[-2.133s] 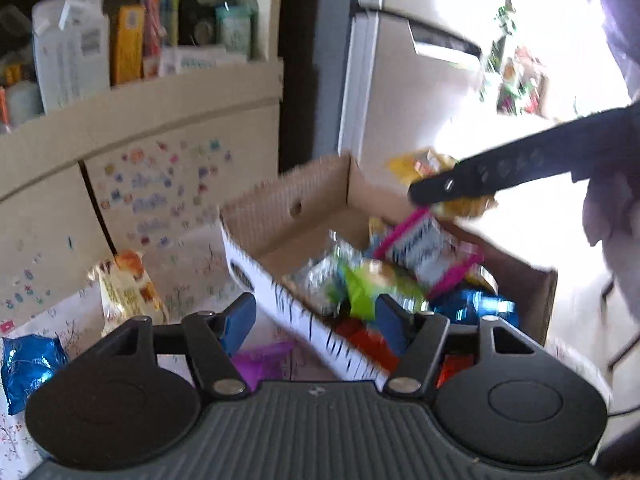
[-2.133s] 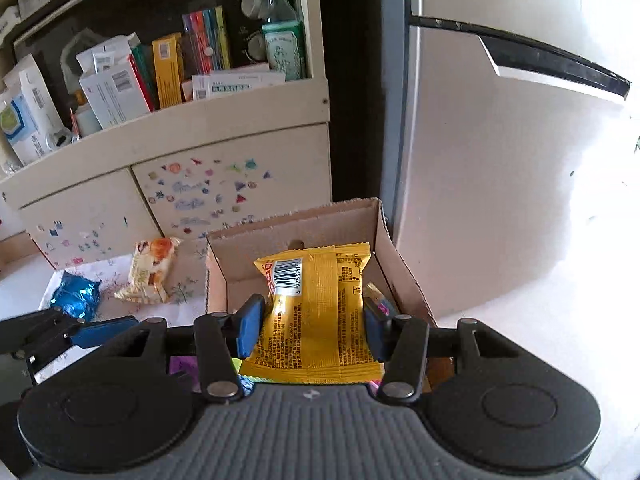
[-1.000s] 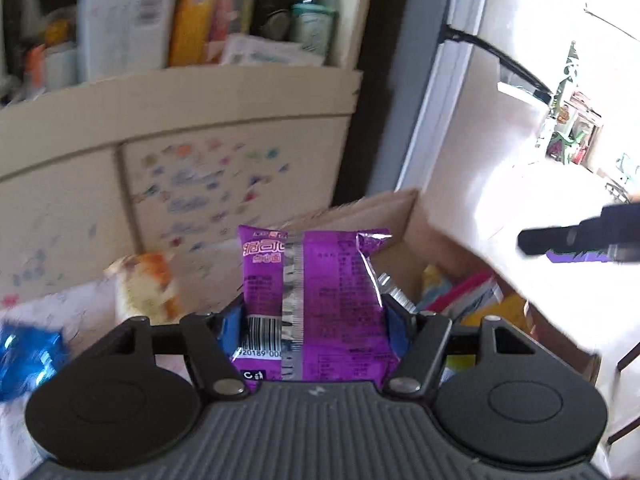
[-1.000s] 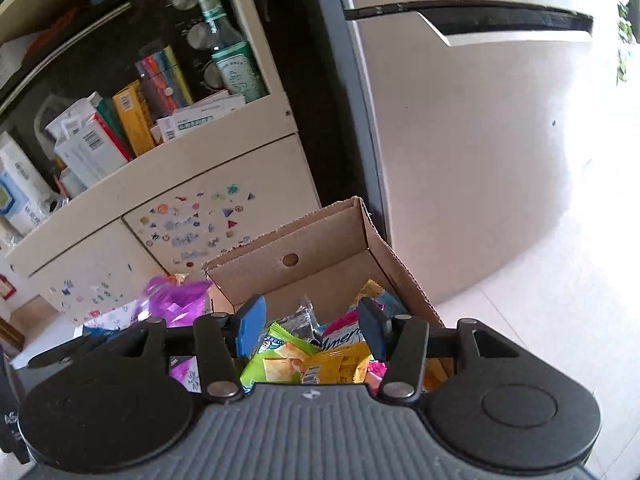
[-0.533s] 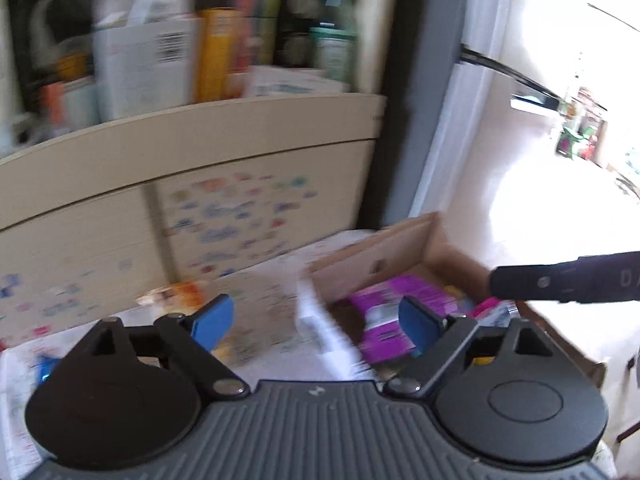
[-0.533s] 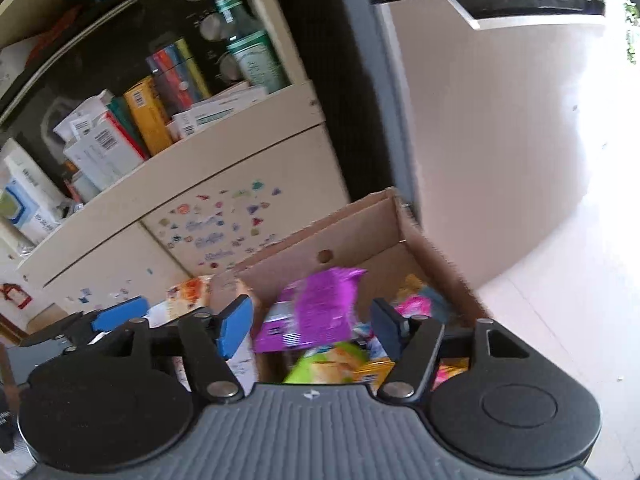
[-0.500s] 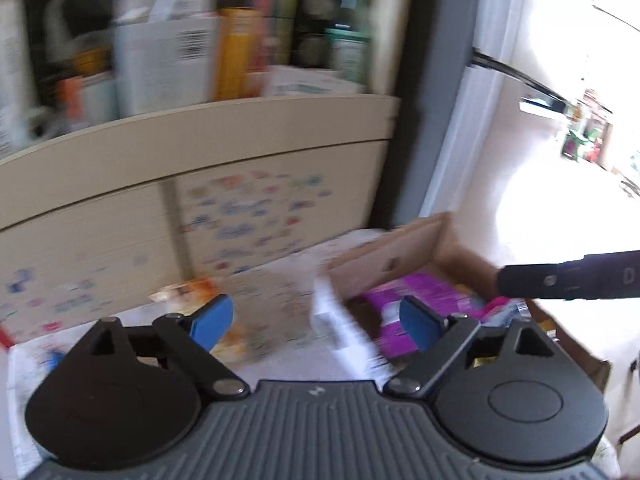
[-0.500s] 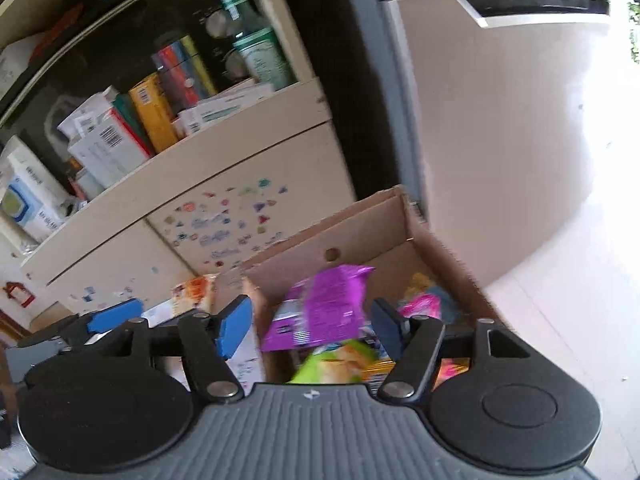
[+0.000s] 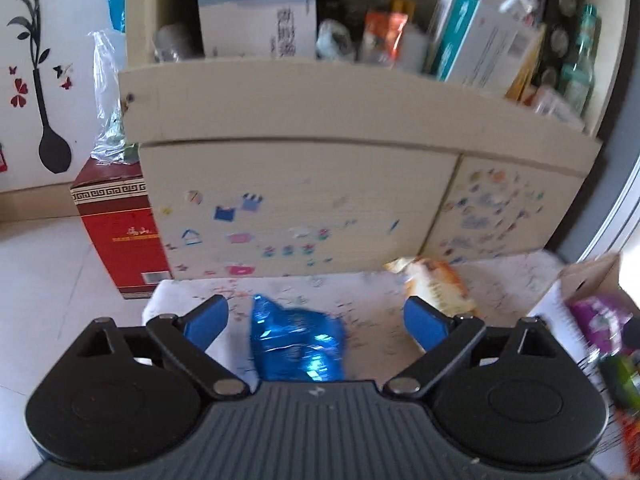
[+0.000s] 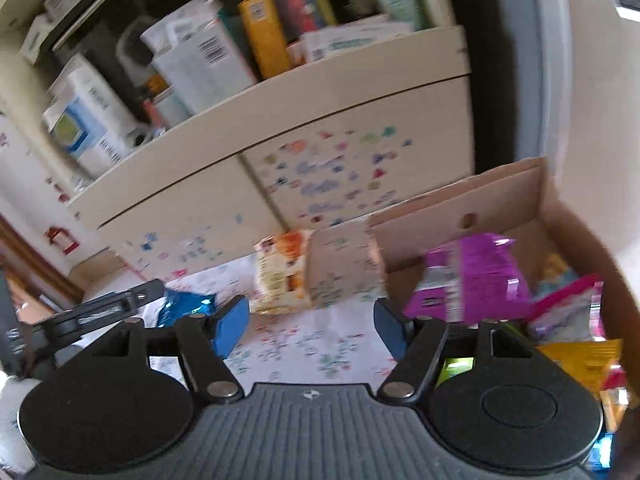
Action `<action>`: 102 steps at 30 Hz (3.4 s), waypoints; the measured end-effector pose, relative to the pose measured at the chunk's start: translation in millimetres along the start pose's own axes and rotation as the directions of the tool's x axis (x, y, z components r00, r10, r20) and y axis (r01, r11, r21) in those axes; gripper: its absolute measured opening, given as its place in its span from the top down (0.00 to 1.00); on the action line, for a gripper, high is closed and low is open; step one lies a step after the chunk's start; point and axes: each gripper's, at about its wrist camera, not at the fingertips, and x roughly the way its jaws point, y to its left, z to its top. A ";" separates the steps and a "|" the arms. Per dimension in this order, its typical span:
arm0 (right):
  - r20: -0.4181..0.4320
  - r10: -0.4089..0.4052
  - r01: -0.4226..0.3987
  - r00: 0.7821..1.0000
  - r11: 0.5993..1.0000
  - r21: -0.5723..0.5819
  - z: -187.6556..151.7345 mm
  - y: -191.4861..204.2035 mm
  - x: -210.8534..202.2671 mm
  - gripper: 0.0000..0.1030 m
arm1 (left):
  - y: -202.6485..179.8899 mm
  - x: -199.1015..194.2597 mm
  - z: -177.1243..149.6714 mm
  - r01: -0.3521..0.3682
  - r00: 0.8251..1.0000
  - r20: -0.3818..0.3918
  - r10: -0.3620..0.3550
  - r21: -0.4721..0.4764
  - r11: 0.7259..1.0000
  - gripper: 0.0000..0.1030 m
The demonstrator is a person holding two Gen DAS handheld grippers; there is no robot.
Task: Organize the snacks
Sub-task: 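Withdraw both tools toward the blue foil bag and croissant packet, then grasp the blue foil bag with left tool while right tool grasps croissant packet, then lift both held packets and carry them over the cardboard box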
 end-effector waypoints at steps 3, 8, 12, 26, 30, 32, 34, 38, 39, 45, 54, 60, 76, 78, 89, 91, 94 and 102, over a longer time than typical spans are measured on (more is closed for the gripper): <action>-0.023 0.016 -0.016 1.000 1.000 -0.014 -1.8 8.2 9.8 0.27 | 3.0 11.3 -6.0 -0.023 0.999 -0.021 0.025 0.065 0.998 0.08; -0.049 0.001 -0.003 0.999 0.999 -0.051 -5.2 17.6 23.7 0.26 | -8.0 27.3 -14.5 0.004 0.999 -0.053 0.005 0.161 0.987 0.08; -0.070 -0.023 0.016 0.997 0.995 -0.094 -10.2 25.2 37.5 0.26 | -12.2 42.6 -21.2 -0.011 0.997 -0.075 0.025 0.182 0.983 0.08; -0.100 -0.062 0.048 0.993 0.989 -0.140 3.3 40.6 96.6 0.20 | 1.6 71.0 -26.4 -0.015 0.993 -0.112 0.030 0.137 0.990 0.08; -0.085 -0.091 0.074 0.992 0.980 -0.186 9.5 50.3 115.9 0.15 | 4.6 76.9 -29.4 -0.013 0.991 -0.134 0.031 0.133 0.991 0.08; -0.084 -0.106 0.090 0.991 0.979 -0.181 10.9 50.4 124.8 0.14 | 4.6 79.7 -31.0 -0.012 0.989 -0.146 0.032 0.136 0.991 0.08; -0.090 -0.104 0.087 0.990 0.981 -0.173 10.2 48.4 134.1 0.14 | 4.3 82.9 -32.9 -0.010 0.987 -0.156 0.033 0.148 0.989 0.07; -0.098 -0.122 0.101 0.988 0.977 -0.190 6.3 46.1 150.7 0.14 | 3.2 89.0 -36.2 -0.007 0.984 -0.173 0.036 0.167 0.986 0.01; -0.094 -0.133 0.113 0.987 0.974 -0.197 5.7 45.9 154.5 0.14 | 3.7 89.6 -36.1 0.000 0.984 -0.174 0.029 0.162 0.987 0.01; -0.098 -0.128 0.111 0.987 0.981 -0.161 6.3 39.3 171.3 0.14 | 5.9 93.4 -33.4 0.008 0.980 -0.197 0.018 0.128 0.992 0.00; -0.075 -0.150 0.131 0.986 0.968 -0.212 1.5 46.5 182.5 0.18 | 0.3 92.9 -31.4 -0.006 0.979 -0.200 0.035 0.143 0.990 0.00; -0.076 -0.145 0.120 0.987 0.957 -0.263 -3.5 47.8 179.7 0.35 | -11.9 86.4 -29.6 0.018 0.984 -0.177 0.017 0.198 0.980 0.22; -0.176 -0.181 0.111 0.968 0.931 -0.348 -35.2 58.9 116.7 0.51 | -26.5 30.4 -37.1 0.077 0.986 -0.167 -0.029 0.289 0.954 0.39; -0.186 -0.185 0.106 0.965 0.924 -0.369 -44.0 59.2 108.2 0.51 | -26.8 22.1 -40.4 0.084 0.984 -0.173 -0.033 0.298 0.951 0.39; -0.291 -0.124 0.049 0.949 0.966 -0.254 -73.7 38.9 63.3 0.53 | -32.9 -25.5 -65.8 0.129 0.977 -0.204 -0.065 0.314 0.941 0.43; -0.300 -0.118 0.044 0.947 0.969 -0.242 -79.2 39.1 56.6 0.53 | -36.8 -31.4 -72.2 0.142 0.974 -0.212 -0.078 0.306 0.942 0.43; -0.297 -0.117 0.041 0.948 0.967 -0.252 -85.5 44.1 47.1 0.53 | -43.9 -40.2 -80.8 0.156 0.973 -0.210 -0.092 0.310 0.938 0.43; -0.254 -0.118 0.040 0.960 0.955 -0.294 -90.5 47.0 19.8 0.54 | -48.5 -57.1 -84.2 0.134 0.983 -0.165 -0.085 0.316 0.939 0.43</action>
